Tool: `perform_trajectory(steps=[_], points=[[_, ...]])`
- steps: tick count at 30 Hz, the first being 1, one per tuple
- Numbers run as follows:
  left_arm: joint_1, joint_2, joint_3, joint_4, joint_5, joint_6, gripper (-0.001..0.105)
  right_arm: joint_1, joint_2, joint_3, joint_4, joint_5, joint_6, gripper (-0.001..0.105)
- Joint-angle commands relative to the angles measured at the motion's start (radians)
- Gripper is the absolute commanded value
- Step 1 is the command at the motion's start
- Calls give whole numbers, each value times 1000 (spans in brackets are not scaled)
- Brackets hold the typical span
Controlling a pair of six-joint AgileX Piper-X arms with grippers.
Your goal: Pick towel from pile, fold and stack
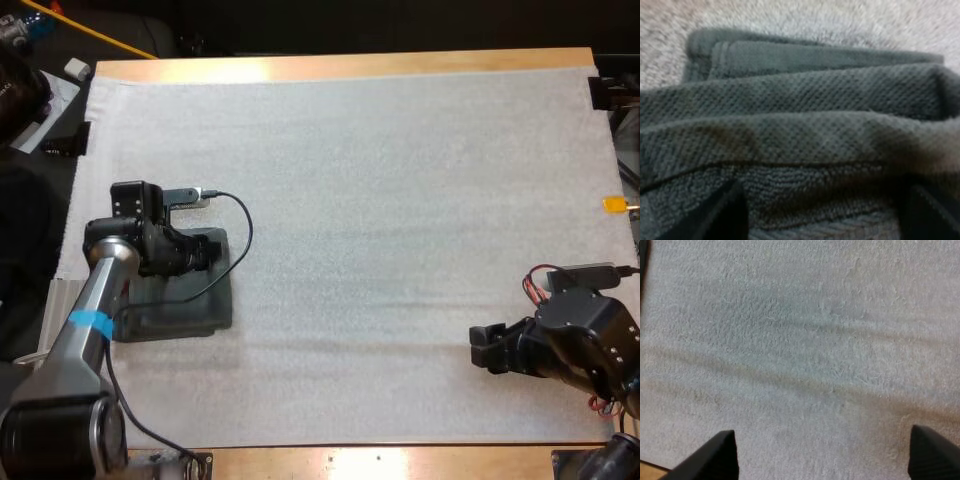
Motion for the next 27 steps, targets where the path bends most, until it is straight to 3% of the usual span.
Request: perform_trajectory(steps=[1,9,17,27], points=[[-1,57,-17,6,-6,-6,64,0,-8,-8,6,3,-3,67],[-1,65,-46,50,-4,1,63,3,-5,-4,0,-2,0,67],[-3,-57,-45,150,-27,26,63,0,-5,-4,2,-4,3,67],[-3,-140,65,158,-55,31,63,1,-7,-3,-10,-13,7,67]])
